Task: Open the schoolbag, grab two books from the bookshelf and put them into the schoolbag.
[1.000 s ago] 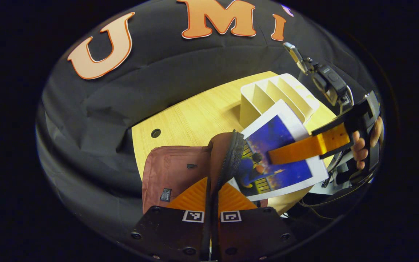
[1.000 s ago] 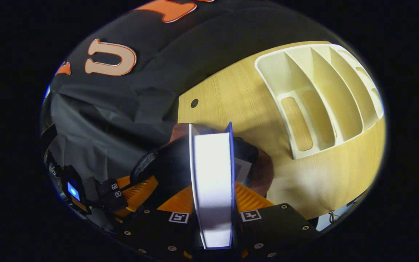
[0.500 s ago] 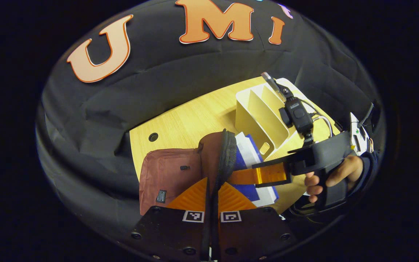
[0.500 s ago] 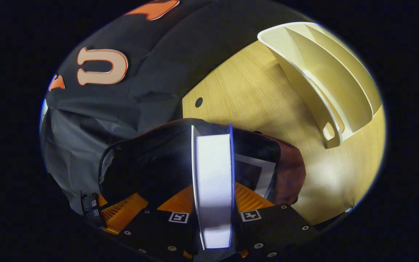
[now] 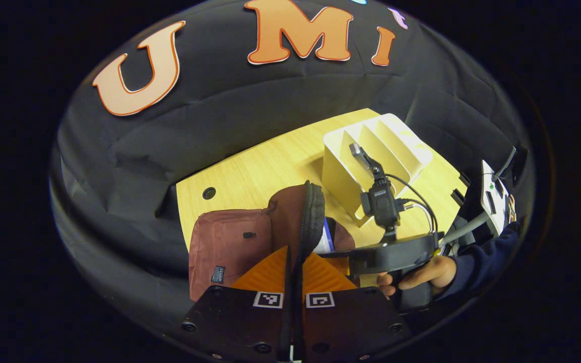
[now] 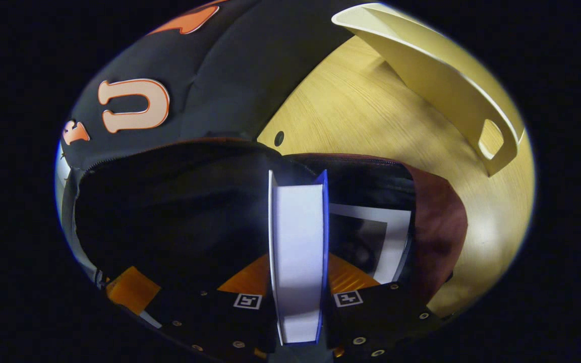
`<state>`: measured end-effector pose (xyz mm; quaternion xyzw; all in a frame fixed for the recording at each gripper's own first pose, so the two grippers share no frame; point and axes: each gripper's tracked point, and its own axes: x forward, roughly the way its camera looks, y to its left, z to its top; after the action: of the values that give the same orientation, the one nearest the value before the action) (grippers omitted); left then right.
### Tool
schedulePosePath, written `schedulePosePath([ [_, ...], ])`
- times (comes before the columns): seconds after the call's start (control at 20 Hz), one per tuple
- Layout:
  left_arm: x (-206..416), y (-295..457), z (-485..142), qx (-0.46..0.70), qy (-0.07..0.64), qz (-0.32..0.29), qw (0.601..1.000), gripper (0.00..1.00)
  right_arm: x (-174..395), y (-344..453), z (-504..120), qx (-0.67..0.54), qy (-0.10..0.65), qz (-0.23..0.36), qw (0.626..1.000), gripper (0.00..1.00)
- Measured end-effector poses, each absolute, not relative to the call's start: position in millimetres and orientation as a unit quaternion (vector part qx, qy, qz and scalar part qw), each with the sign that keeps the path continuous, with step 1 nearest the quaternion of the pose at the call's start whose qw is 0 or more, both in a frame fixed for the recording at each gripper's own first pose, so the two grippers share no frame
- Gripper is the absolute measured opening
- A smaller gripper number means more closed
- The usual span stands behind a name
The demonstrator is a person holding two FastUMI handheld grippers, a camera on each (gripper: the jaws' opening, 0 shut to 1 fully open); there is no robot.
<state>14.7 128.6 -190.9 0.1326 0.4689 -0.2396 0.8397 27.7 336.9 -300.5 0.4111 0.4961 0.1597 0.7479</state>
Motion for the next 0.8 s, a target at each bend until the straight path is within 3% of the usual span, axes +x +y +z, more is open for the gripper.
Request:
schedulePosePath([
  [0.05,15,129,-190,0.13,0.469,-0.239,0.84,0.02,26,344,-306,0.406,0.491,0.169,0.752,0.27],
  [0.1,15,129,-190,0.124,0.471,-0.238,0.84,0.02,23,351,-311,0.406,0.492,0.175,0.75,0.39],
  [0.25,17,132,-190,0.124,0.468,-0.23,0.844,0.02,19,360,-317,0.39,0.508,0.172,0.748,0.44],
  [0.35,16,136,-191,0.111,0.47,-0.227,0.846,0.02,27,342,-321,0.351,0.509,0.152,0.771,0.54],
  [0.45,13,137,-199,0.101,0.474,-0.224,0.846,0.03,27,323,-311,0.332,0.504,0.144,0.784,0.68],
  [0.5,10,135,-202,0.098,0.475,-0.228,0.844,0.04,29,311,-307,0.323,0.501,0.136,0.791,0.82],
  [0.55,6,131,-204,0.095,0.473,-0.234,0.844,0.05,34,298,-302,0.315,0.491,0.129,0.802,0.72],
  [0.6,5,128,-205,0.096,0.47,-0.233,0.846,0.07,38,285,-298,0.309,0.481,0.115,0.812,0.95],
  [0.8,-1,112,-217,0.088,0.47,-0.244,0.844,0.13,49,224,-265,0.305,0.429,0.076,0.847,0.96],
])
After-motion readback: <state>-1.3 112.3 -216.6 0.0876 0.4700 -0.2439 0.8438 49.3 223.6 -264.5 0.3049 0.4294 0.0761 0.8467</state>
